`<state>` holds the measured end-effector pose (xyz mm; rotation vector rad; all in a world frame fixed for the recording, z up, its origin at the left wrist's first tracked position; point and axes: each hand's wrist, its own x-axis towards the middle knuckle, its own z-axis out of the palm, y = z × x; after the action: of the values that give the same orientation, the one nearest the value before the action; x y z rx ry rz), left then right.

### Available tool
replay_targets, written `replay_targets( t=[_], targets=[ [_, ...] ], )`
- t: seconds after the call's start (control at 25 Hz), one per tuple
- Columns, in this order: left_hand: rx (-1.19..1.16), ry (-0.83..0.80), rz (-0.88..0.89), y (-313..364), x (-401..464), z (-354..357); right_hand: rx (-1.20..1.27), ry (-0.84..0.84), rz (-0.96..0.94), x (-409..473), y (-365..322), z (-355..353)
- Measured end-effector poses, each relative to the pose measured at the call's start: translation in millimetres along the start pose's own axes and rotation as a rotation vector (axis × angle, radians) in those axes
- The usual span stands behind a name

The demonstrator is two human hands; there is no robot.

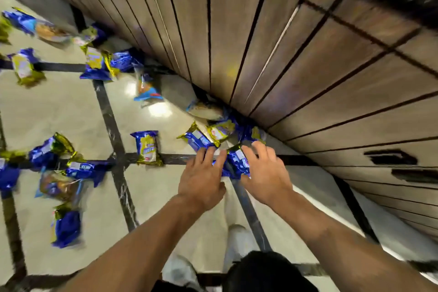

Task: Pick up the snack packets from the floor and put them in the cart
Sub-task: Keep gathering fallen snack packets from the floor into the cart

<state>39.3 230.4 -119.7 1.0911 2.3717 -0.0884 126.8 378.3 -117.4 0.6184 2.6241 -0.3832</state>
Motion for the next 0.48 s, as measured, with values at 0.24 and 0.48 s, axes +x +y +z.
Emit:
replay_targets(
  t=[0.24,0.48],
  targets=[
    [0.118,-0.053,0.111,-25,82,134,-0.100,-0.119,-0.008,78,25,128],
    [0.192,-0.067,0.132,-31,112,186,0.003,-0.106,0.065,112,32,176]
  ],
)
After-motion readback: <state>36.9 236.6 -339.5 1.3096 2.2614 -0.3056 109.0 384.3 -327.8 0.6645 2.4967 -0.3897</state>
